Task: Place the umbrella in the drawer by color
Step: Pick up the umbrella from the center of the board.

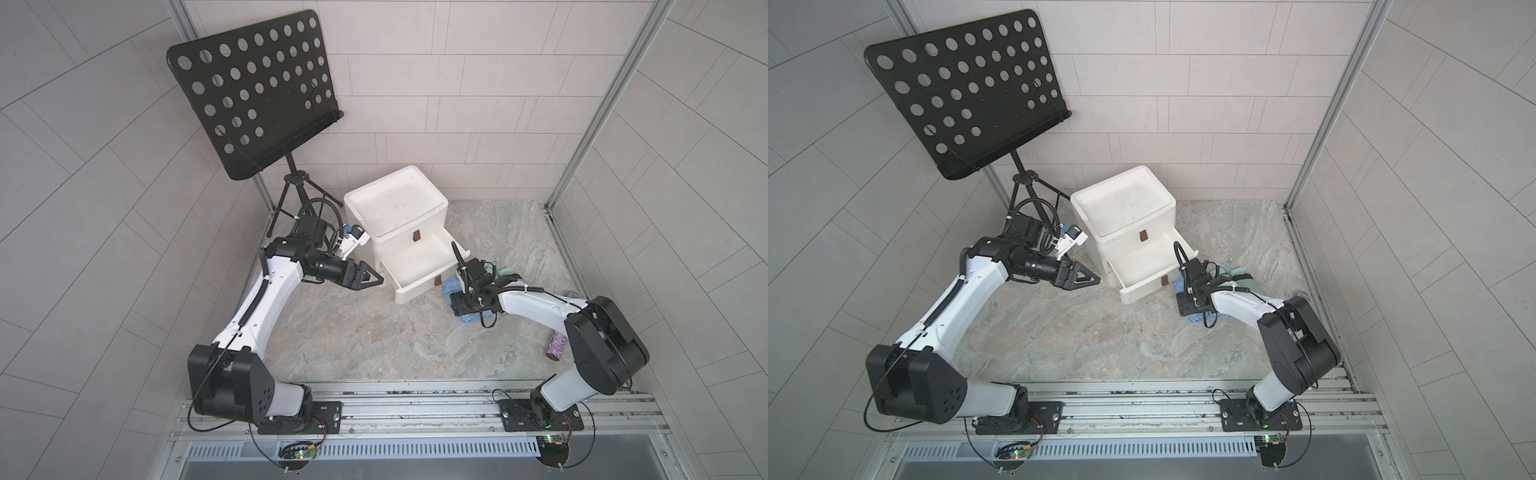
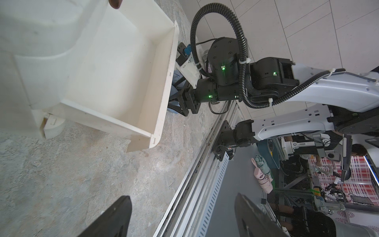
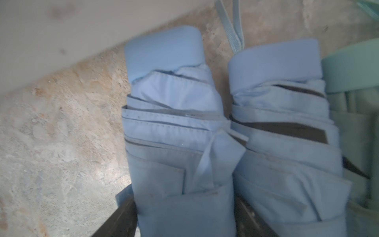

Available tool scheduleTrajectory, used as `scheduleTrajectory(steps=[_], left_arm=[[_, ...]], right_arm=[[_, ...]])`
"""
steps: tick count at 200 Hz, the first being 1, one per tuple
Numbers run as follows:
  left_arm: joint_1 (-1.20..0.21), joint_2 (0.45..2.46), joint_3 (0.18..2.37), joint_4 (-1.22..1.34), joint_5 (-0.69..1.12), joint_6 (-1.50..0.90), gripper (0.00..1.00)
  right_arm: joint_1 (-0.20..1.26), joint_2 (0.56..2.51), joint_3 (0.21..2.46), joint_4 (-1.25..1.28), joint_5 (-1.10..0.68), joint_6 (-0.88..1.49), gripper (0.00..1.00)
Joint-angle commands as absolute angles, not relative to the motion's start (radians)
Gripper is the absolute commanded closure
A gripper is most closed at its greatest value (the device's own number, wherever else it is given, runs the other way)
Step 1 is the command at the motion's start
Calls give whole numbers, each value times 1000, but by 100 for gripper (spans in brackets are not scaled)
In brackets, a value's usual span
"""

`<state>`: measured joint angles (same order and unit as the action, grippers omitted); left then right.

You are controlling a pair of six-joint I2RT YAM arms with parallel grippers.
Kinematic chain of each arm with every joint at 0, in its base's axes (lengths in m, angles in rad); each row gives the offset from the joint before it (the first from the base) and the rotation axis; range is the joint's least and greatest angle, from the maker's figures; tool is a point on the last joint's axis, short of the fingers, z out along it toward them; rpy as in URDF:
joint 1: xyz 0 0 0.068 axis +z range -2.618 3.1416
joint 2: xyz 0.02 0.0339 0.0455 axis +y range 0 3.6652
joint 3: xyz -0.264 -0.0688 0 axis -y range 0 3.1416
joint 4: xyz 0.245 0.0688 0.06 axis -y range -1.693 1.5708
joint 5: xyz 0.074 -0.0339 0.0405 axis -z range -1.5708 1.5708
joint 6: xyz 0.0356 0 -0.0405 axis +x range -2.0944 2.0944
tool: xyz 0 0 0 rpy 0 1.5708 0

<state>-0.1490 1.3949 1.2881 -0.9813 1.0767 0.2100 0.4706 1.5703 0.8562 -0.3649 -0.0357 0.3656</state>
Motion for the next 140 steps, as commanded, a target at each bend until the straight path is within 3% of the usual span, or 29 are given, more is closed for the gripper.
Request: scheduleTrajectory(steps=[1,53,94,140], left_arm=[[-153,1391,1276,-977,1089,220,14],[-153,1389,1272,-977,1092,221,14],[-153,1385,1267,-974,1089,221,14],[-155,1387,1266,-969,1094,221,14]], right_arm=[[471,1597,853,-365,-34,356,26],[476,1607,834,-350,-42,360,32],[477,1602,831,-360,-71,375,56],[516,1518,807,-434,-52,420,65]])
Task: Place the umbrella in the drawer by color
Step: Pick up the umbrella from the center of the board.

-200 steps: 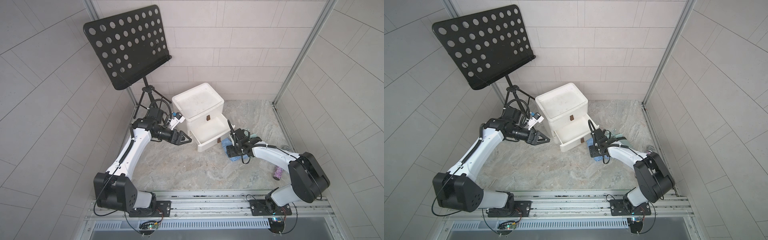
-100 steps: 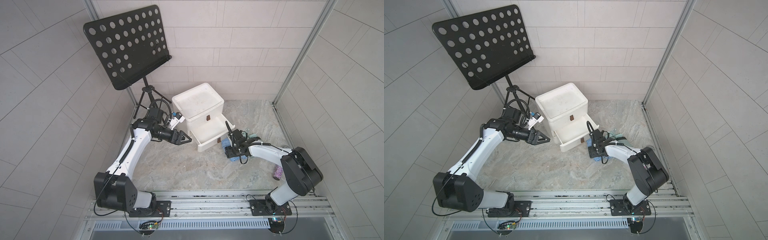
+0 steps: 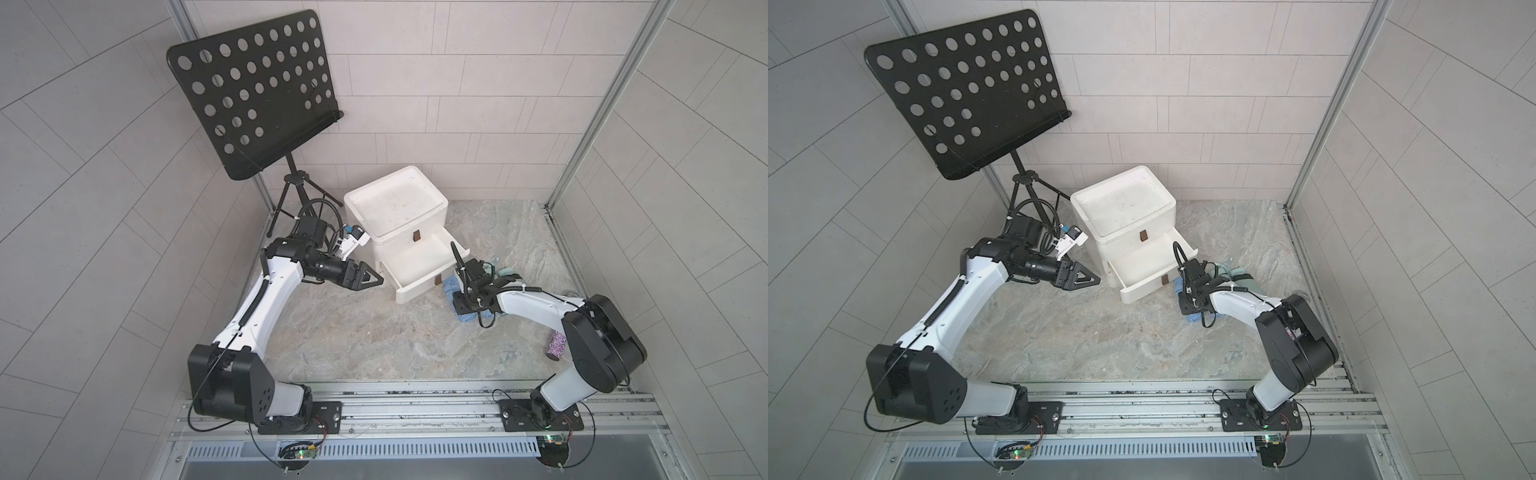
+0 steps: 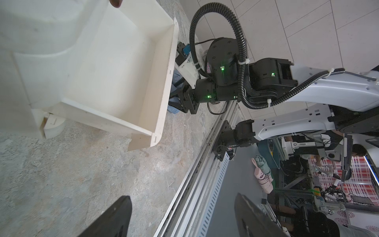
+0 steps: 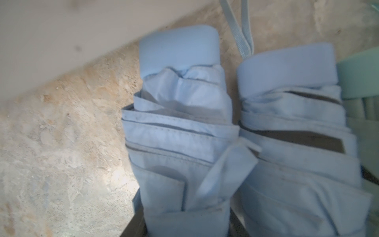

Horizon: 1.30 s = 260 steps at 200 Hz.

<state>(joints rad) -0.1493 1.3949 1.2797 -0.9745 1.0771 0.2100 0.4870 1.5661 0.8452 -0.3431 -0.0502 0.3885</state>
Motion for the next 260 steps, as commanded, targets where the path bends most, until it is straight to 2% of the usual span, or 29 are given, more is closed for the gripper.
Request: scheduleTrajectory(steps=[1,31,77,156,221,260], left_arm=[[-155,1387,1266,-969,1094,221,14],[-157,1380,1268,-969,1095,221,14],[-160,1349,1284,-978,1114,214,14],[-158,1339,1462,-1049,1114,159,15],[-161,1360,1539,-1045,1153,62,14],[-206,1403,1590,-998,1120,-26,14]], right_arm=[[518,1515,807,-437,-51,421,65],[549,1438,783,-477,-35,456,69],[582,1272,760,-560,-26,495,71],[589,1012,857,-789,-7,501,72],[627,966,1029,-886,31,483,73],[654,1040,1158,-832,32,452,73]])
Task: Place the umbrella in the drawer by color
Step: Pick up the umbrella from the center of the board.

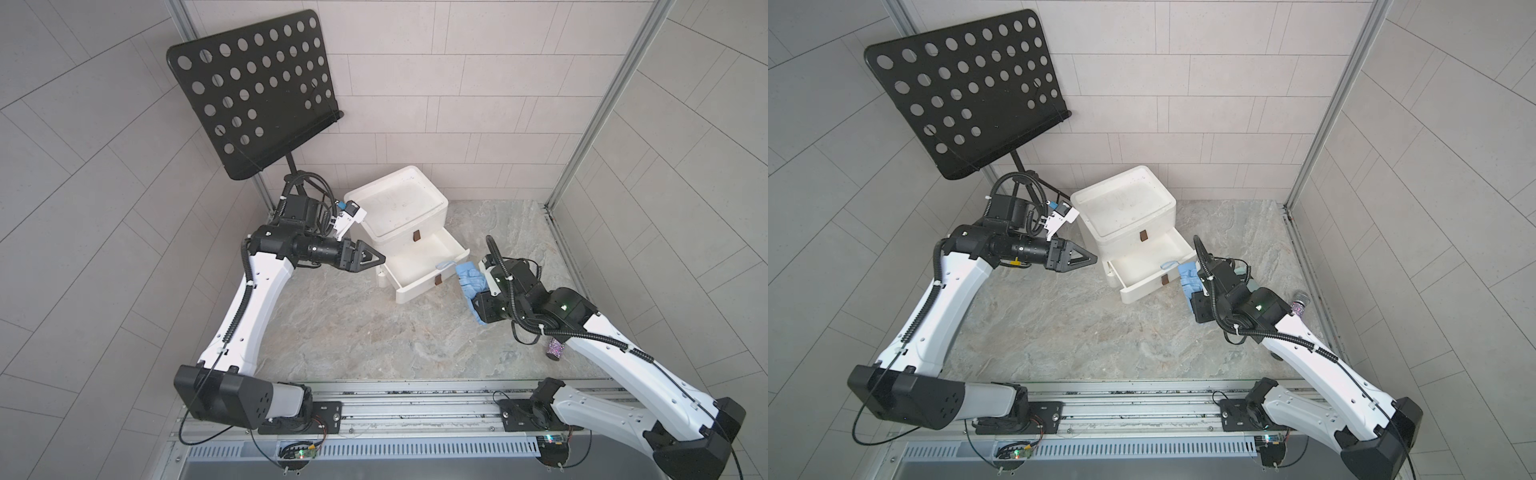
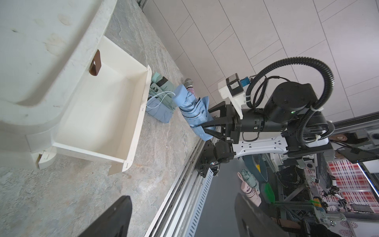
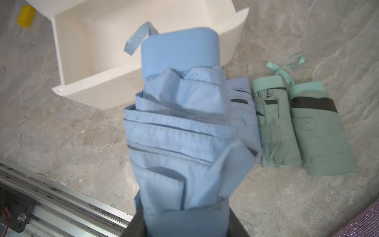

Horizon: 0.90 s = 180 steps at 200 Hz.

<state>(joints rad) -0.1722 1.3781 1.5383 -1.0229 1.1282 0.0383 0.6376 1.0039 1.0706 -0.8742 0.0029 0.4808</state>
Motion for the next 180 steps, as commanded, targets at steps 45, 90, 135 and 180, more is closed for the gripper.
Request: scheduleTrajectory(steps=[45,90,135,180], left_arm=[[-263,1447,1590,-820,1095,-188,13],[-311,1502,1636,-761,998,-261,13],[-324,1523,1629,-635,983,-354,11],[-324,1519,1608,-540,960,-405,10]], right_arm=[[700,1173,1309,-720,24,421,73],[729,1306,1469,-646,-7,410,73],[761,1415,1596,-591,-47,426,73],[790,1472,1668,-583,-57,423,73]])
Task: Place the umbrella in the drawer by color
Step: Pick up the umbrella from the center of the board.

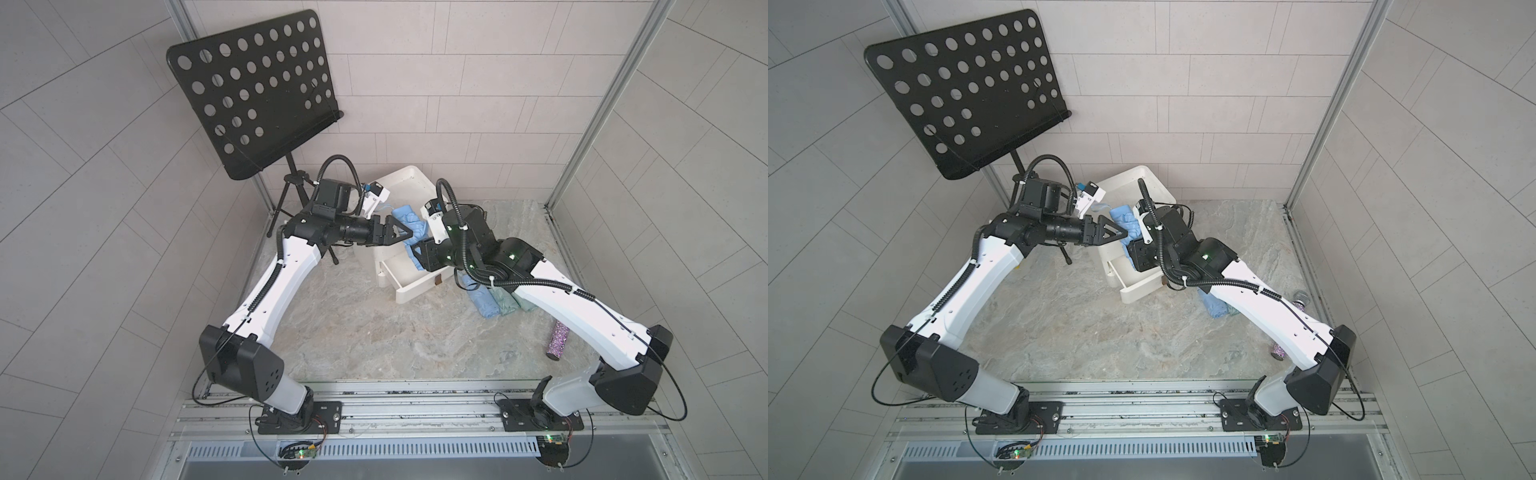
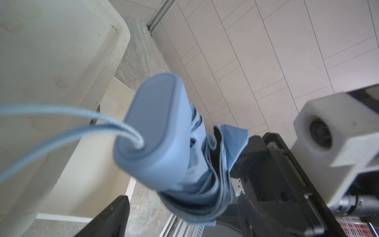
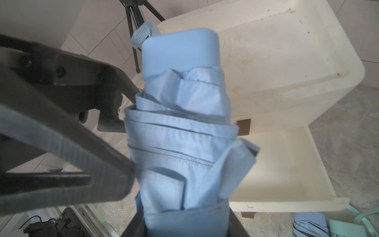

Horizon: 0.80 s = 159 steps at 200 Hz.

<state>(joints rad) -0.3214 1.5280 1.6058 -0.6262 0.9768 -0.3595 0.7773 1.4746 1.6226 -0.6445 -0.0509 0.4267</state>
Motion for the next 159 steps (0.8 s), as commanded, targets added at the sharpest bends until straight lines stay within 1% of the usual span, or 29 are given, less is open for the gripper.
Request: scheduleTrajectory(steps=[1,89,104,117,135,159], left_arm=[[-325,1520,1608,-538,960,-406,10],[-340,1546,1572,-470,970,-449,11],[-347,1545,1557,-460,971,-449,14],[-348,1545,1550,-454,977,-453,20],[-348,1542,1538,-439,995,-465,38],[-348,1545,1534,-435,1021,-469,56]], right_arm=[[789,1472,1668,-583,-57,423,73],[808,1504,1684,-560,-68,432,73],[810,1506,1683,-556,-69,434,73],[811,1504,1681,-557,-66,434,73],[810,1499,1675,-552,-62,434,72],[810,1495,1669,-556,-58,433,71]])
